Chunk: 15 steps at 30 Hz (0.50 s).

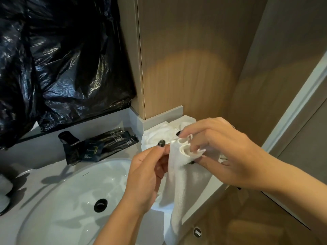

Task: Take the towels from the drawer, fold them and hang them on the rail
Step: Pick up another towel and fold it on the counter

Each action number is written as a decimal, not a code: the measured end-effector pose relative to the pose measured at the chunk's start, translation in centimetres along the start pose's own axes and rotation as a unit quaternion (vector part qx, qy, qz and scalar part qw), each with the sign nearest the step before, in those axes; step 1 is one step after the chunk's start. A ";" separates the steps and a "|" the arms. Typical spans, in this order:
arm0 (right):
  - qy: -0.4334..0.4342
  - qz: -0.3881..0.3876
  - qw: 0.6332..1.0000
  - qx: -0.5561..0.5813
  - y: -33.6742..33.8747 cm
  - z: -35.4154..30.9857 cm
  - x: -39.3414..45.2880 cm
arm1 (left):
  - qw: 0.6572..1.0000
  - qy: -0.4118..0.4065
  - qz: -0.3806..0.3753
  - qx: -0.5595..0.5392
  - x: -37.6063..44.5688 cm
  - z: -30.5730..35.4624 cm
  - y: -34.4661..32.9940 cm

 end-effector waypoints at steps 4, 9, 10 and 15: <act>-0.057 -0.032 0.998 -0.003 -0.8 1.1 -0.4 | 0.999 0.025 -0.034 0.015 0.5 -1.0 -0.9; -0.083 -0.013 0.996 -0.021 -0.1 1.9 -0.4 | 0.999 -0.016 -0.032 0.034 1.4 -0.4 -1.6; -0.081 -0.004 0.996 -0.029 0.3 1.9 -0.2 | 0.999 -0.025 -0.038 0.024 1.5 -0.1 -2.0; -0.110 0.124 0.986 -0.011 3.2 3.1 1.2 | 0.987 -0.095 -0.128 0.032 2.7 2.3 -4.6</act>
Point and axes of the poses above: each hand's wrist, its own x-axis towards the middle knuckle, its own y-axis out of the back of the hand, z = x × y, the point moved 10 cm from there along x, towards the middle knuckle, and after that the axes turned 10 degrees about -y, right-handed, at the moved point
